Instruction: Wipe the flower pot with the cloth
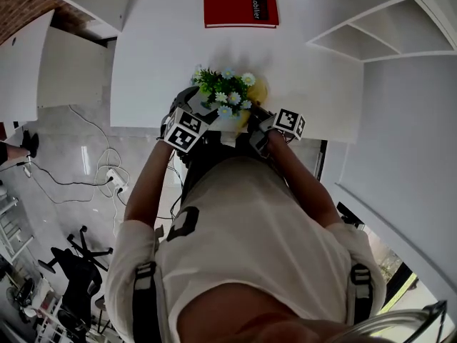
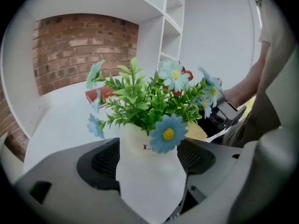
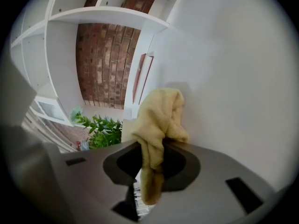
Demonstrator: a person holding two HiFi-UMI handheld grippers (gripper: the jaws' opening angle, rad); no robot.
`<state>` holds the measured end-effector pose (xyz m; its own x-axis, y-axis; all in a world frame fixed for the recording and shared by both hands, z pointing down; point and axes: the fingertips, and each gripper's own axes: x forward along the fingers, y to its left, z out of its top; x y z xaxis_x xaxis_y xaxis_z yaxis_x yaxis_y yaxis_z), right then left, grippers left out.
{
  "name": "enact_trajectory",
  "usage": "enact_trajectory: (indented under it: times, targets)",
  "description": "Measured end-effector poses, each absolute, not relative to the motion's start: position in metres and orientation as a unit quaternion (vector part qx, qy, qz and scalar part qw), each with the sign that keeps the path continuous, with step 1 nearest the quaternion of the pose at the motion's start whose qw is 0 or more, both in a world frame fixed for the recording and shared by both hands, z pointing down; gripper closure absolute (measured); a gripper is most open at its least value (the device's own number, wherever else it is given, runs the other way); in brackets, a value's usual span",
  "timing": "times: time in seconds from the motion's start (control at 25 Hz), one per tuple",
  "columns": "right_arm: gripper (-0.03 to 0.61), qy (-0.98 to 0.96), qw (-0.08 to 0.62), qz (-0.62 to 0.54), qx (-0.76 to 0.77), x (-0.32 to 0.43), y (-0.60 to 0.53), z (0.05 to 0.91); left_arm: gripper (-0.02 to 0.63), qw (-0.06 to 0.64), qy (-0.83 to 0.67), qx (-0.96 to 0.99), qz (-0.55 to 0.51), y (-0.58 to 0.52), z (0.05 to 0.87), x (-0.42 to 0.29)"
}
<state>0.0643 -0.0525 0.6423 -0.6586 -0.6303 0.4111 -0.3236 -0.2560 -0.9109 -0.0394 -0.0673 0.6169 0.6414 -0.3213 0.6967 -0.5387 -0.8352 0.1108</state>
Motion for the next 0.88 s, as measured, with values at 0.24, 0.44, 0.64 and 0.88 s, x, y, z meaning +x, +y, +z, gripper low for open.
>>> enact_trajectory:
  times: [0.24,0.44,0.64,0.88]
  targets:
    - [0.489,0.603,0.111,-0.689,-0.386,0.064,-0.053,0.644,0.244,0.096,-0.173,0.912,0.36,-0.077,0.614,-0.017]
    - [0.506,0.606,0.11,-0.69,-0.38,0.066,-0.059,0.638,0.245,0.116,-0.224,0.912,0.324,-0.075,0.614,-0.012]
    - [0.508,0.632,0.105,-0.682,-0.353,0.057,-0.057,0.62,0.245,0.146,-0.311,0.889,0.303,-0.059,0.613,-0.023]
    - [0.506,0.671,0.13,-0.677,-0.274,0.03,-0.065,0.581,0.245,0.154,-0.374,0.865,0.296,-0.058,0.615,-0.039]
